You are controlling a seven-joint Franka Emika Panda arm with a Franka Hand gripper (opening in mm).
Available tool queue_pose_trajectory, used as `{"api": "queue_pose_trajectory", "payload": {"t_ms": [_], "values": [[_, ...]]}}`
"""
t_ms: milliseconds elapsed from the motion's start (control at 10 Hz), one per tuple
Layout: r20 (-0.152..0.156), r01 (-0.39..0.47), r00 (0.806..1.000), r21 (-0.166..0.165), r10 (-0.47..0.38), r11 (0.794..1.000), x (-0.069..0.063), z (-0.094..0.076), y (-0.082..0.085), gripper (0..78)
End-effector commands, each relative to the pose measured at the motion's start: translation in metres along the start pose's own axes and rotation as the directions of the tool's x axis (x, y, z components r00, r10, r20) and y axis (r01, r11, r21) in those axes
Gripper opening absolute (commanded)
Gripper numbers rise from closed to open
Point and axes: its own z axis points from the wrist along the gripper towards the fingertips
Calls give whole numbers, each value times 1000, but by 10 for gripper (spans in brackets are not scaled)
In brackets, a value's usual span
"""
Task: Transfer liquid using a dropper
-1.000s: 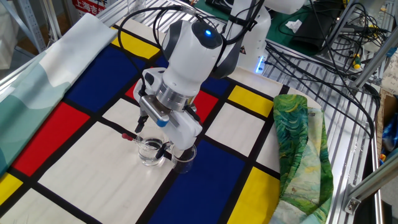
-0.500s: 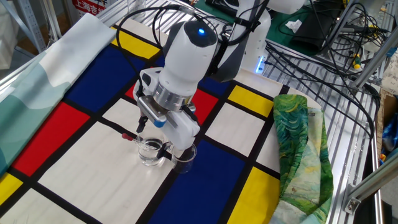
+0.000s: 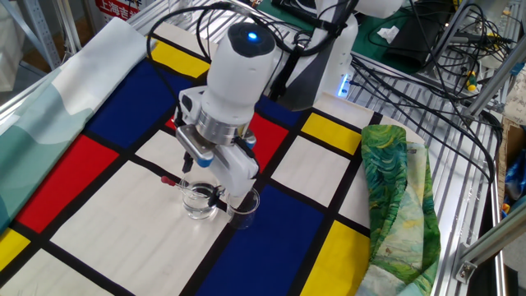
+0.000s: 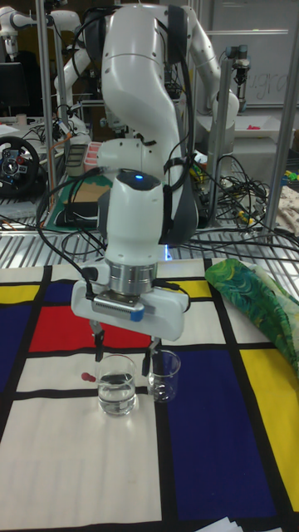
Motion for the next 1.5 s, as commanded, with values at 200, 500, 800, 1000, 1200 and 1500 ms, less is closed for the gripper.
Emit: {"api": "queue_pose_trajectory", "payload": {"t_ms": [200,500,800,1000,1200,1500], "values": [[-60,-17,998,0,17,1000,-4,-3,-8,774],[-89,-22,996,-1,22,1000,-5,-4,-12,774],[-136,-32,990,-5,31,999,-7,-2,-17,774],[-147,-21,989,-5,20,1000,-11,0,-23,774],[-172,-20,985,-11,18,1000,-14,0,-25,774],[-190,-19,982,-5,18,1000,-18,1,-27,774]]}}
